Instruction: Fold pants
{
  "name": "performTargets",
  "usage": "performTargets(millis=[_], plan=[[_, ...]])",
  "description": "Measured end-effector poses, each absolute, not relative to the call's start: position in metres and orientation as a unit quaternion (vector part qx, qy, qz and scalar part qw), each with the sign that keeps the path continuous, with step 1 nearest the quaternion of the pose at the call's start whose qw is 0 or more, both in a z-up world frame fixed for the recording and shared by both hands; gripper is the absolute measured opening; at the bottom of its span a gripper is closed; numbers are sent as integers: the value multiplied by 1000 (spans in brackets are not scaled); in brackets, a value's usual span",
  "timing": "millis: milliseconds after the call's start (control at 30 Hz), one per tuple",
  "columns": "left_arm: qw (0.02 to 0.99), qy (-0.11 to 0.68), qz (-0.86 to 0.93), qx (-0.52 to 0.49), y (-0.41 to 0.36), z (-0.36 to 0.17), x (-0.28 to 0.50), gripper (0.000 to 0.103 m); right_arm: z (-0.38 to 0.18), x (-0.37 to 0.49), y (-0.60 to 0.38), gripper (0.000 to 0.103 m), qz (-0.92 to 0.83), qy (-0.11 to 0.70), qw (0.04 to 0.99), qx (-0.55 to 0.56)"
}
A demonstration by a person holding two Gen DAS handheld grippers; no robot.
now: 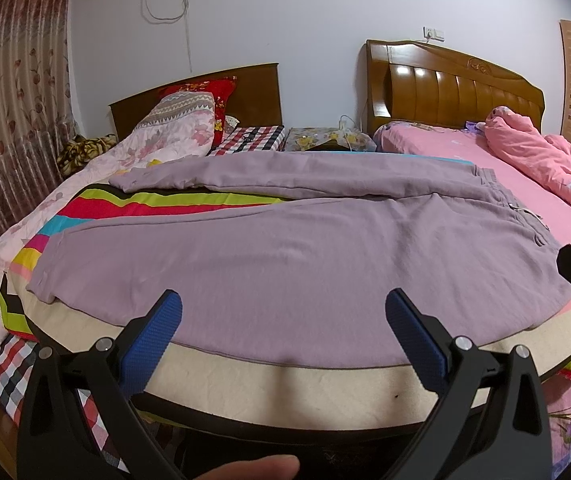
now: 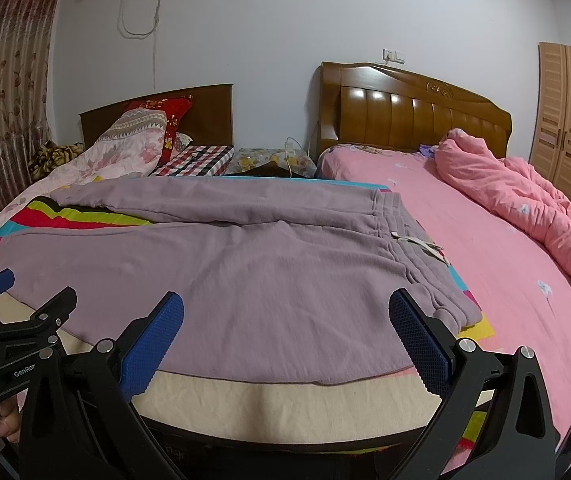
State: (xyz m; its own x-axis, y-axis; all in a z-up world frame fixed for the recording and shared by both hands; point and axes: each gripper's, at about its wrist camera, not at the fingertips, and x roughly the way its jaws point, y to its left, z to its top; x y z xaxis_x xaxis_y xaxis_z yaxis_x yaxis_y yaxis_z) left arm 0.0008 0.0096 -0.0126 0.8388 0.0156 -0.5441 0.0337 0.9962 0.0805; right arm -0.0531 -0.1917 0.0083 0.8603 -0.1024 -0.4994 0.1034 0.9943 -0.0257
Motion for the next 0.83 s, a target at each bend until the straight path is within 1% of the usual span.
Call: performTargets(millis=[267,567,833], plan=[[958,284,1,39,15,-14,0,102,5,-55,-194,99,-53,260,964,0],[965,261,7,27,22,-8,-8,102,7,-53,-193,99,-54,261,964,0],[961,276,3,25,18,-5,-1,102,6,-54,-192,99,-54,263,963,1]])
